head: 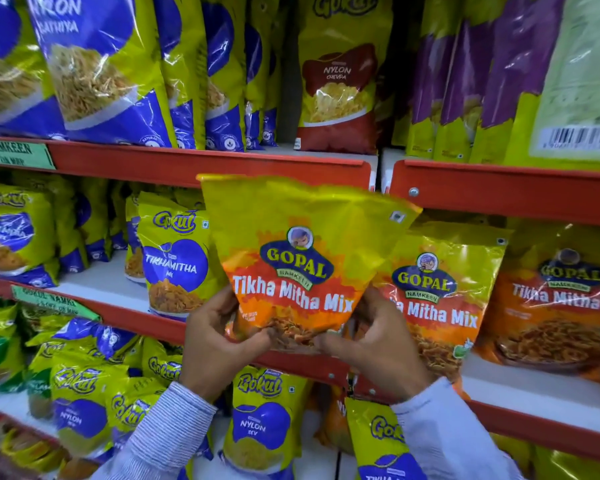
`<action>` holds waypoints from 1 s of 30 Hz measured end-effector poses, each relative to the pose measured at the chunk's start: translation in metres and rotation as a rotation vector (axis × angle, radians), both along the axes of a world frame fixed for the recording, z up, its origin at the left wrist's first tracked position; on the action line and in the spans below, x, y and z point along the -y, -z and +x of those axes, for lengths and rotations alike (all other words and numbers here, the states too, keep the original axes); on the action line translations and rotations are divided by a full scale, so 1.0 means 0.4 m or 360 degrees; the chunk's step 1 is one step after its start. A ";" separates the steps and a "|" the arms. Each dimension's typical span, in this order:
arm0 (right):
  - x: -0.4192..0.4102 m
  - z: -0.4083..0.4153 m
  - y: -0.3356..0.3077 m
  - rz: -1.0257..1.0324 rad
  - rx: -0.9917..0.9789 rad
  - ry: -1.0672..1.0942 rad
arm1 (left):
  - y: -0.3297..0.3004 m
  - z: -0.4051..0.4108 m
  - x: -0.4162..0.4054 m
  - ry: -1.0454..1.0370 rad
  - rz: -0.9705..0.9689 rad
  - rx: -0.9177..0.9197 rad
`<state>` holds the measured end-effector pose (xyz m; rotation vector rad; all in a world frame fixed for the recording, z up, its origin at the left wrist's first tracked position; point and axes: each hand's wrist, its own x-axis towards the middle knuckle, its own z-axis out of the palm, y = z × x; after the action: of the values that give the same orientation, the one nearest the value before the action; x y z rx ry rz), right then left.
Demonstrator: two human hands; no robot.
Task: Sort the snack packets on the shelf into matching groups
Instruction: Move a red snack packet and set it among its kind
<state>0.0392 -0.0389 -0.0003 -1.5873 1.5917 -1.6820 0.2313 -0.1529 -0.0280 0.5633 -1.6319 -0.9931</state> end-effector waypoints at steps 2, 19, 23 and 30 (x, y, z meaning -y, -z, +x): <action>-0.053 -0.019 -0.031 -0.0056 -0.0007 -0.0010 | -0.035 -0.006 -0.044 0.0021 -0.0052 -0.0025; -0.522 -0.414 -0.013 -0.0091 0.0010 0.0353 | 0.012 -0.487 -0.418 0.0377 0.0190 0.0046; -0.575 -0.529 0.025 0.0009 0.0102 0.0466 | 0.057 -0.629 -0.473 0.0430 0.0216 0.0134; -0.560 -0.659 0.077 0.0157 0.0289 0.0549 | 0.097 -0.788 -0.478 0.0370 0.0337 0.0331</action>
<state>-0.2245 0.1849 -0.0309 -1.1247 1.8994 -1.8210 -0.0839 0.0384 -0.0669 0.6457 -1.8174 -1.3260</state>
